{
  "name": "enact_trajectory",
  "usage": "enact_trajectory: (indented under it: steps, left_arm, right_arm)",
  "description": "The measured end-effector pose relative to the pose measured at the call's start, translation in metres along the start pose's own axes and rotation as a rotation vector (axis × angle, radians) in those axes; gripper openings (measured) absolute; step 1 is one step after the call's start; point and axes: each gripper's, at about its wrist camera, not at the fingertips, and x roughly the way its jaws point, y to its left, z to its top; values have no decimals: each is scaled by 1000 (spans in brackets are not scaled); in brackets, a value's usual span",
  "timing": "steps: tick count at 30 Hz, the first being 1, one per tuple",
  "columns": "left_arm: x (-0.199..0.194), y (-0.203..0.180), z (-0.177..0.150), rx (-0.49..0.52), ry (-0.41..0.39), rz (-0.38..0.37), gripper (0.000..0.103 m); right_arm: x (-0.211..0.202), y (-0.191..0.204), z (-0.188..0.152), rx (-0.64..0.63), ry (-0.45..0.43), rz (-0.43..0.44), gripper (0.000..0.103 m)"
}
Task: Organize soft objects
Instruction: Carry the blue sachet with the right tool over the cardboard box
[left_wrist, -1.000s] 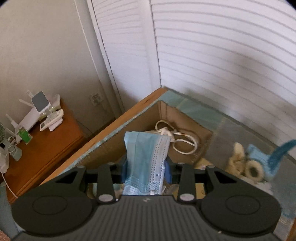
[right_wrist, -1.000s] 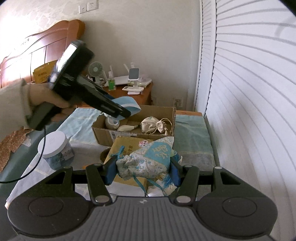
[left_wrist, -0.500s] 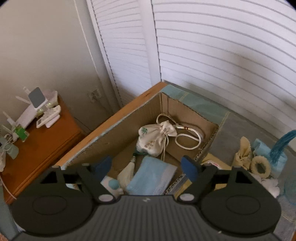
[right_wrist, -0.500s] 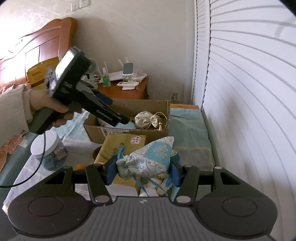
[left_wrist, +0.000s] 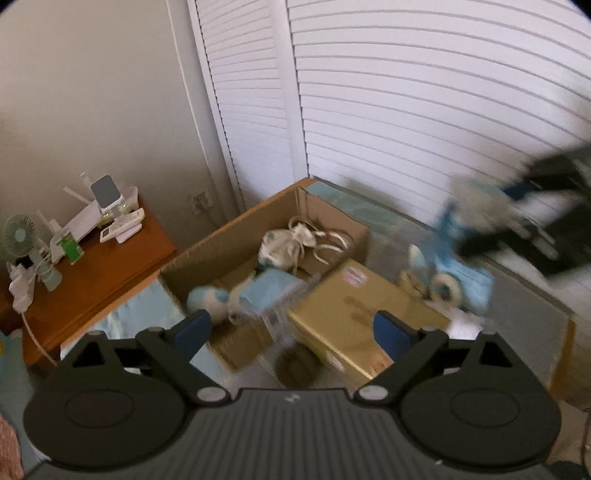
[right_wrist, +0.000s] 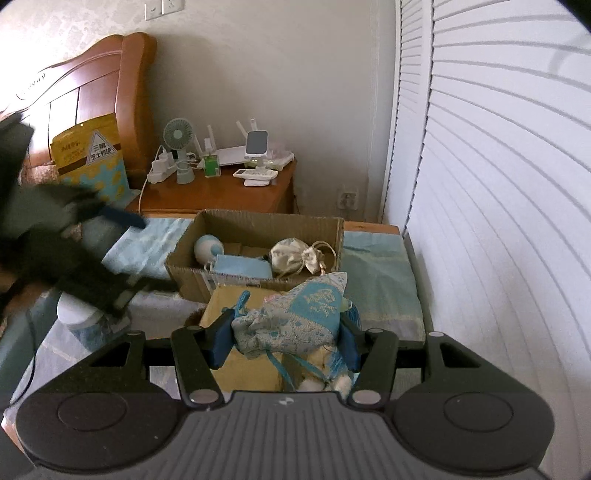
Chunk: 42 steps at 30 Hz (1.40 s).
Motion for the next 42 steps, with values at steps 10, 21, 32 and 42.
enact_trajectory:
  steps: [10, 21, 32, 42]
  left_arm:
    - [-28, -31, -47, -3, 26, -6, 95]
    - [-36, -34, -59, -68, -26, -42, 95]
    - [-37, -34, -69, -134, -69, -5, 95]
    - [-33, -32, -77, -156, -45, 11, 95]
  right_arm:
    - [38, 1, 50, 29, 59, 27, 62]
    - [68, 3, 86, 48, 106, 5, 62]
    - [106, 7, 106, 103, 146, 67, 62]
    - [148, 6, 100, 159, 194, -18, 62]
